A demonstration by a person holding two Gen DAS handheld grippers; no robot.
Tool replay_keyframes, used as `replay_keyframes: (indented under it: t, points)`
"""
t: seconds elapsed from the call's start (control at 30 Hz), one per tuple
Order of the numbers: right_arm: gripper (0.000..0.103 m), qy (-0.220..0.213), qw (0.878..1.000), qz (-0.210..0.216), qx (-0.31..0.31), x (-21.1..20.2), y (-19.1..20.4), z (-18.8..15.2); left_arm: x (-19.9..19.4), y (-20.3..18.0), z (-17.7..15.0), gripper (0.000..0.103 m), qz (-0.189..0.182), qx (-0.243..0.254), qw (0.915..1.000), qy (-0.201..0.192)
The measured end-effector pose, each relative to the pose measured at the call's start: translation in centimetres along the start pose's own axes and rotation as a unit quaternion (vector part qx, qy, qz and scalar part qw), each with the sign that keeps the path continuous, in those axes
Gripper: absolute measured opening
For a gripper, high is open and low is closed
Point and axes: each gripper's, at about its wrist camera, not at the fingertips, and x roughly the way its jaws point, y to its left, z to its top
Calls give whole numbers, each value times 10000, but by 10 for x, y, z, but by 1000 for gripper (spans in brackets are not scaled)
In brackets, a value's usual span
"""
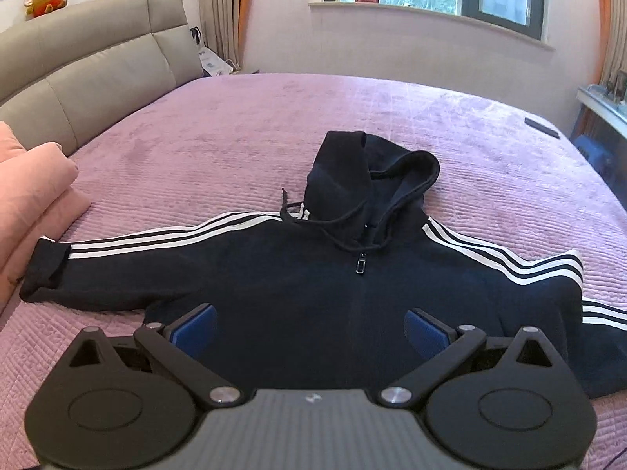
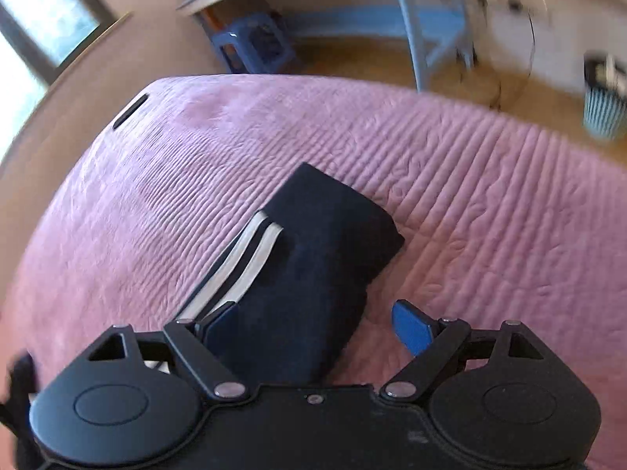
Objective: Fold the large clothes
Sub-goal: 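Grasp the striped sleeve cuff with the right gripper and lift it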
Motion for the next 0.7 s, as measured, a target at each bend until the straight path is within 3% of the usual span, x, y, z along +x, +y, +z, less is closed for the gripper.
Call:
replay_keyframes:
  t: [0.07,0.13,0.17,0.2,0.27,0.33,0.43,0.57,0.7]
  points:
    - [100,35,9995,71,296,13,-8,5,7,-7,1,103,88,-24,9999,93]
    - [89,-106,9992,163,345,19,-9,8,12,-13,0,103,91,-48,9998,183]
    - [74,-68,9996,130,261,22,-5,8,15,-17,0,103,94,-51,9997,234]
    - [50,-70,9998,65,146,23,-1,8,16,-18,-1,103,105,-47,9996,267]
    - [21,-20,9997,252,-24,26,3,9,19,-22,-1,103,101,-50,9994,324]
    - [18,-47,9994,336,-46,20,4,8,18,-23,-1,103,104,-58,9994,326]
    - [13,-502,9979,237,-331,-16,9,11,15,-20,1,103,117,-93,9995,272]
    - [13,-1658,9801,-768,-776,-73,12,11,13,-5,7,103,174,-184,9994,224]
    - [13,-1653,9736,-1091,-1138,-82,24,-8,18,19,6,103,166,-214,9994,230]
